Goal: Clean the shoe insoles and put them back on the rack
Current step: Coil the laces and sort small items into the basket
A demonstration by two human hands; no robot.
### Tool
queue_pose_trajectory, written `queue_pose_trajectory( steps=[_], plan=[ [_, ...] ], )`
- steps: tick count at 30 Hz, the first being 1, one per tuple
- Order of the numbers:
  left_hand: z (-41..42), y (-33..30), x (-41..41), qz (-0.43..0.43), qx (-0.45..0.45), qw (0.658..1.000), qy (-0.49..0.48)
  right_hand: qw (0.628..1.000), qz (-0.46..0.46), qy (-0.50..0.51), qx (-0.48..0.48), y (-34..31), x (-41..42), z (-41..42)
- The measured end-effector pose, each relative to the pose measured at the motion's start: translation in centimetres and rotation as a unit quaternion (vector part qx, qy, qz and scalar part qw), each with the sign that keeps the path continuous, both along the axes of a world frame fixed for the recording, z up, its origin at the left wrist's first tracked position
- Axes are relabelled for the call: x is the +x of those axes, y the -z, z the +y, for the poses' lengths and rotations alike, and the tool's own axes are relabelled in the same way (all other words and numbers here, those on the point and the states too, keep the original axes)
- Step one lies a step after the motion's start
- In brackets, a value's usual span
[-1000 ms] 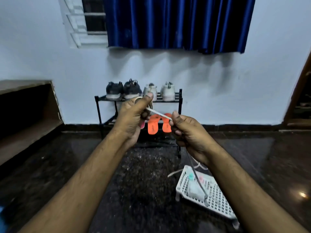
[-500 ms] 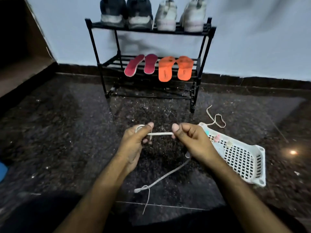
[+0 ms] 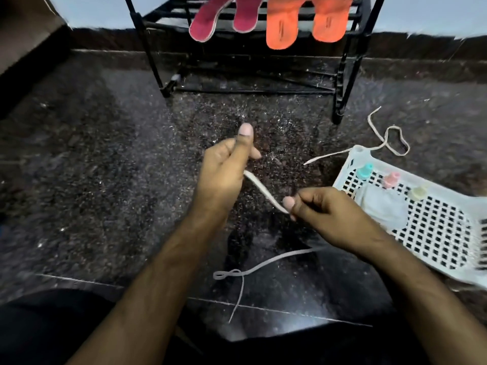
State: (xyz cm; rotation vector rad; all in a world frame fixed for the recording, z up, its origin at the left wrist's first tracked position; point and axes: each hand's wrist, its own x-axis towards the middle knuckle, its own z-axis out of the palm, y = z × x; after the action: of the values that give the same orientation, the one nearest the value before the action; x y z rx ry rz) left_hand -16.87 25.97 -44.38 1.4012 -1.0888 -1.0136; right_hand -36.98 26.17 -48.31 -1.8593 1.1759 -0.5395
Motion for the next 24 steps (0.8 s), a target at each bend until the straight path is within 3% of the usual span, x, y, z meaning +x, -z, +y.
queue_pose_trajectory(
  steps=[2,4,8,11,13,20,24],
  plan=[
    [-0.2,0.2,0.3,-0.014,0.013,0.999,-0.033,0.998,0.044,-0.023,0.026,-0.2,-0.7,-0.2],
    [-0.1,0.1,0.7,0.029,0.041,0.998,-0.033,0.996,0.081,-0.001,0.032,0.0,-1.2,-0.3],
    [0.3,0.5,0.1,0.118,0.021,0.992,0.031,0.986,0.153,0.051,-0.043,0.7,-0.7,0.2],
    [1.1,0.5,-1.3,0.183,0.019,0.980,0.073,0.989,-0.031,0.117,-0.088,-0.1,1.3,1.4],
    [1.4,0.3,-2.0,0.231,0.026,0.969,0.087,0.984,-0.101,0.126,-0.069,-0.5,2.7,2.2],
    [1.7,1.0,-2.2,0.261,0.033,0.954,0.140,0.960,-0.233,0.063,0.139,0.6,4.6,3.4],
    [1.1,0.8,-2.2,0.296,0.030,0.950,0.100,0.951,-0.255,0.069,0.158,-0.2,4.5,3.0]
  ],
)
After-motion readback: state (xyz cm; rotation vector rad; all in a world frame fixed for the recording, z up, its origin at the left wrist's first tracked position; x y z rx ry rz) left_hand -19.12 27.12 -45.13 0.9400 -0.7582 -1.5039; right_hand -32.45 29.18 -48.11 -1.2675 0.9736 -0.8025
